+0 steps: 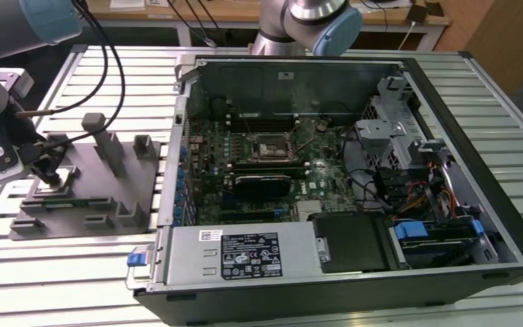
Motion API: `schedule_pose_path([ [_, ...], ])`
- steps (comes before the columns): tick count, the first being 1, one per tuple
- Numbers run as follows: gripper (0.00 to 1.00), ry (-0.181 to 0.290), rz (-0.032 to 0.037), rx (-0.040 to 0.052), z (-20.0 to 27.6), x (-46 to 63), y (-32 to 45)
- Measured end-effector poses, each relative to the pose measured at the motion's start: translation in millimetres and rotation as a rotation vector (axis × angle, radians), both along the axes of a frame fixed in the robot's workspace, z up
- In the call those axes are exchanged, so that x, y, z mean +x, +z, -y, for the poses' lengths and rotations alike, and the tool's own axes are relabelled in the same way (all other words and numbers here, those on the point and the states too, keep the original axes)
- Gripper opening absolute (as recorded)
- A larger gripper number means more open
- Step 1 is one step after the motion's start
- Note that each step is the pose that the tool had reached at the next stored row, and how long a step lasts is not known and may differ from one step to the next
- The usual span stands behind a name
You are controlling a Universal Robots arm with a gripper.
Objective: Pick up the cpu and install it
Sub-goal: 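Pick up the cpu and move it towards the insertion slot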
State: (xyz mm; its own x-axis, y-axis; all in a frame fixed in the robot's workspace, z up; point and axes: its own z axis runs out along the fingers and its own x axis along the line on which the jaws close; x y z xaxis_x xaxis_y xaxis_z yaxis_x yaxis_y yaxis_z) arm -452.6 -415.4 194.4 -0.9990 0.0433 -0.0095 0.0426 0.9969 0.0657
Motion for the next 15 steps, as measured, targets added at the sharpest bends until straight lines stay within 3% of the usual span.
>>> schedule_pose_path([
  [11,0.11,0.0,0.0007,0.0015,0.1,0.0,2.4],
  [13,0.16,0.0,0.0006,0.0015,0.1,0.0,2.6],
  [15,0.29,0.0,0.0007,0.0015,0.1,0.0,2.7],
])
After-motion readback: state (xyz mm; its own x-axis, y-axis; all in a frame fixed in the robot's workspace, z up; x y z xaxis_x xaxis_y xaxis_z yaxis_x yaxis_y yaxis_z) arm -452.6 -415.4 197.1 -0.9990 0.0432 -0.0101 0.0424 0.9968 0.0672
